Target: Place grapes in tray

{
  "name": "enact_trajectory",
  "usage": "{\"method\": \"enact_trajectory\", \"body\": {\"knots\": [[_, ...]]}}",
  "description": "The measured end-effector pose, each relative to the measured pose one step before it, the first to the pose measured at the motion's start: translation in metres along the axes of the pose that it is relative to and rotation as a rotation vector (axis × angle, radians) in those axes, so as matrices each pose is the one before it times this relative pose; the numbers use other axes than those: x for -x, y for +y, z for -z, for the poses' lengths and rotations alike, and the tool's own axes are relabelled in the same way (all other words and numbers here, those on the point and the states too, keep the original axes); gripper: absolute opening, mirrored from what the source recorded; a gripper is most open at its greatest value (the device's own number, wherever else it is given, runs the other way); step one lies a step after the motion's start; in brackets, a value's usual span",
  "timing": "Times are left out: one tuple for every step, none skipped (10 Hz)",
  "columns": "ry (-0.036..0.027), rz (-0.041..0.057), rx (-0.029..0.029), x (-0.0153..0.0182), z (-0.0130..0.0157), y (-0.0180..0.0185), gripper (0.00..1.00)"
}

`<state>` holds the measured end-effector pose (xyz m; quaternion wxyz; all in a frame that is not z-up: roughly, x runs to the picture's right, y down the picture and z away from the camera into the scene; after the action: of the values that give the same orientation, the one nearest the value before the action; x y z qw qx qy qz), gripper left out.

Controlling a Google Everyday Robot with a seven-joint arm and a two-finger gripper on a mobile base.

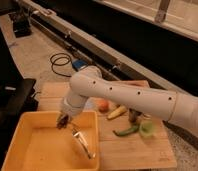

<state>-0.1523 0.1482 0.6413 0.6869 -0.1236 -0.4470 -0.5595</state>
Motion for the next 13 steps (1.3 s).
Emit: {"method": "enact_trajectory", "body": {"knots": [[-0.02603, 0.05248, -0.00537, 0.00772, -0.00326, -0.00015, 0.0], [-0.01698, 0.03667, -0.00546, 0.00526, -0.00198, -0.00106, 0.0], [-0.00786, 0.01666, -0.00183, 0.00227, -0.00123, -0.00074, 0.0], [-0.00016, -0.00044, 0.00029, -0.00023, 0.00014, -0.00075, 0.0], [-0.00159, 0.00285, 0.00708, -0.00008, -0.00119, -0.00035, 0.0], [-0.0022, 0.02021, 0.01843, 0.00217, -0.00496, -0.00239, 0.0], [-0.00608, 0.02894, 0.02408, 0.00339, -0.01262, -0.00701, 0.0], [-0.00568, 0.02351, 0.0098, 0.00158, -0.01334, -0.01035, 0.0], [-0.00782, 0.01805, 0.0039, 0.00006, -0.01387, -0.00968, 0.0], [-0.01399, 0.02171, 0.00484, -0.00067, -0.02102, -0.01217, 0.0], [-0.01473, 0.01814, 0.0025, -0.0016, -0.02371, -0.01015, 0.0], [-0.01004, 0.00513, 0.00209, -0.00179, -0.01473, -0.002, 0.02], [-0.01627, -0.00732, -0.0045, -0.00403, -0.01882, 0.00158, 0.1]]}}
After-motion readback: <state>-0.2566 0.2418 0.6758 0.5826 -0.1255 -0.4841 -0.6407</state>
